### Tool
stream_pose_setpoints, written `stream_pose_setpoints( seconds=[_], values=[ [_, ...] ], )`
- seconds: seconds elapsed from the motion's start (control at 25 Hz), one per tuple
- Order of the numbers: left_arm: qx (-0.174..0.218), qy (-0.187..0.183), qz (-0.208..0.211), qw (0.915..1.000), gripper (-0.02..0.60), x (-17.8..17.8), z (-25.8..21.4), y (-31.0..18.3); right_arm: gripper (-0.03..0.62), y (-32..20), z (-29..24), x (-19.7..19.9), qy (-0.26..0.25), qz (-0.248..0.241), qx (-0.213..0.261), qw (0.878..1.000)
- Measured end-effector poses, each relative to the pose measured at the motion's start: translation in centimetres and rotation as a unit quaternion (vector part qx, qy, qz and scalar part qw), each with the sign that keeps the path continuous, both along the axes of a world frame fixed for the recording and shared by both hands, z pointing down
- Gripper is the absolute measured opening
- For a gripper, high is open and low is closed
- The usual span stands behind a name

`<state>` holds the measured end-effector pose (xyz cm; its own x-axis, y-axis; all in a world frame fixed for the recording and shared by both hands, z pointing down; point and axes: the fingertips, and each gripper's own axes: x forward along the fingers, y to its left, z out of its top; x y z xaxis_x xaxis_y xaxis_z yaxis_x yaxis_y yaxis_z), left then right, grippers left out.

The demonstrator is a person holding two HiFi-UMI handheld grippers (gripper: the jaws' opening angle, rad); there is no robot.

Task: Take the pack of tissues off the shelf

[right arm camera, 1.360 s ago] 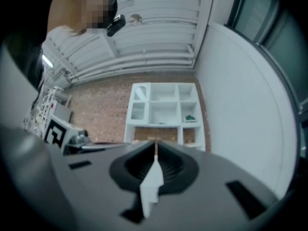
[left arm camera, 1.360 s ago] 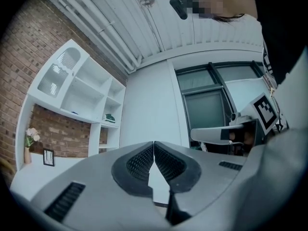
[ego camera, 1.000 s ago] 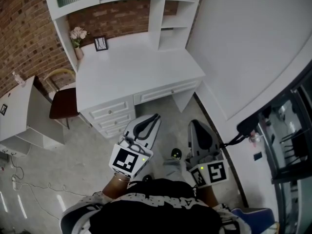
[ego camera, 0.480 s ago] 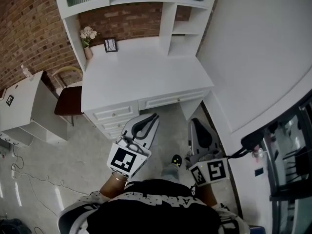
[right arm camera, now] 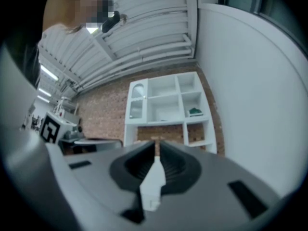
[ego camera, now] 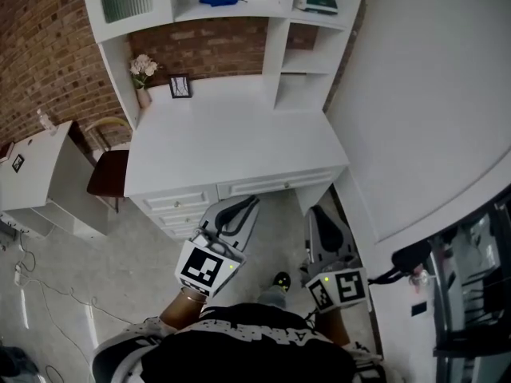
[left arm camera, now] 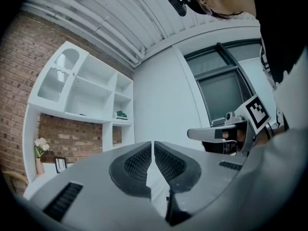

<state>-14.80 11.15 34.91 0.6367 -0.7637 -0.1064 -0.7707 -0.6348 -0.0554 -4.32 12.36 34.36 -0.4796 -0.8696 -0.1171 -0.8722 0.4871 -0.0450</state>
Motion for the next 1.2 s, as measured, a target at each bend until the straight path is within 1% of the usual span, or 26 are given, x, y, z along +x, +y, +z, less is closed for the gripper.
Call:
stream_pose_setpoints(
  seconds=[0.24, 0.56, 0.64, 0.76, 0.92, 1.2],
  values=[
    [-0.003, -0.011, -0.018, 0.9998, 0.037, 2.4, -0.2, -2.8, 0.035, -3.1, 0.4, 2.3, -0.007, -0.022, -0.006, 1.000],
    [-0.005, -0.047, -0.051, 0.9976, 0.037, 5.1, -1.1, -5.6, 0.035, -6.6, 0.1, 5.0, -0.027, -0.056, -0.004, 0.998],
    [0.000, -0.057, -0.054, 0.9969, 0.038, 5.8, -1.3, -6.3, 0.035, -7.2, 0.2, 5.5, -0.031, -0.064, -0.006, 0.997],
    [0.002, -0.061, -0.060, 0.9964, 0.038, 6.8, -1.7, -7.0, 0.035, -8.0, 0.2, 6.4, -0.035, -0.070, -0.004, 0.997],
    [0.014, -0.081, -0.069, 0.9942, 0.038, 8.0, -1.8, -8.2, 0.035, -9.1, 0.2, 7.5, -0.037, -0.089, -0.003, 0.995],
    [0.012, -0.096, -0.088, 0.9914, 0.049, 9.7, -1.8, -9.5, 0.045, -10.5, 0.7, 9.2, -0.048, -0.112, -0.005, 0.993]
  ],
)
